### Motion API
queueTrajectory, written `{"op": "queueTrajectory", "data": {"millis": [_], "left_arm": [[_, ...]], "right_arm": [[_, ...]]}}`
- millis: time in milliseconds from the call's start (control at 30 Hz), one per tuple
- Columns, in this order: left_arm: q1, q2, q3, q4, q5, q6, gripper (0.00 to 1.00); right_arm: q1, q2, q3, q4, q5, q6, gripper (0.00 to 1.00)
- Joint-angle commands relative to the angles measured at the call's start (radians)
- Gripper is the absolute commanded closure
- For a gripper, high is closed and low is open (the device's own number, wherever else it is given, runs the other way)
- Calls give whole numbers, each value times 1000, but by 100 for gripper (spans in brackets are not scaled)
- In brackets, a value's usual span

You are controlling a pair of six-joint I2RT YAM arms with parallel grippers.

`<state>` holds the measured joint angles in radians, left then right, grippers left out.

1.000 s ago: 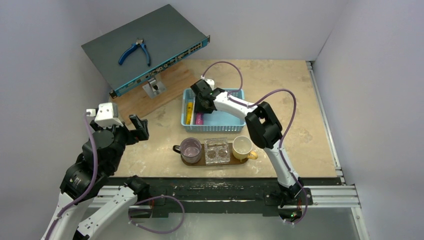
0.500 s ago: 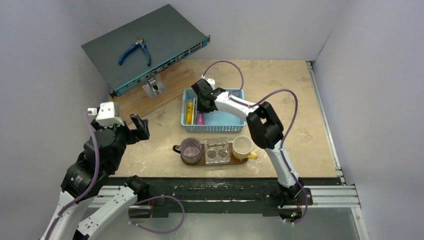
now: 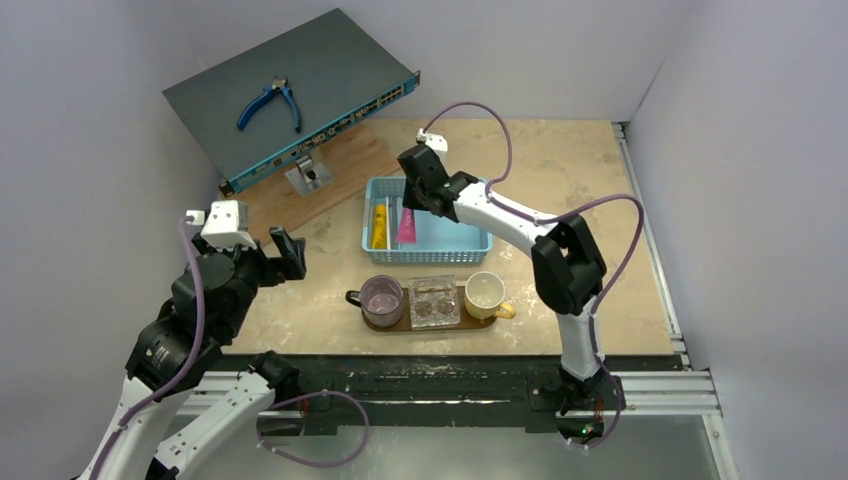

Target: Prepare toiletry sets of a toothbrush and toothpaste on the tray

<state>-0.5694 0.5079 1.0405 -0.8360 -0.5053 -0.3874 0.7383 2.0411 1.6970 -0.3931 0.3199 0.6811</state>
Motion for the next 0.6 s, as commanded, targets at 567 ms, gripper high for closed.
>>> {"op": "queueTrajectory", "data": {"millis": [567], "left_arm": [[7, 112, -16, 142, 512, 101, 0]], "right_arm": [[61, -538, -363, 349, -195, -211, 100]]}}
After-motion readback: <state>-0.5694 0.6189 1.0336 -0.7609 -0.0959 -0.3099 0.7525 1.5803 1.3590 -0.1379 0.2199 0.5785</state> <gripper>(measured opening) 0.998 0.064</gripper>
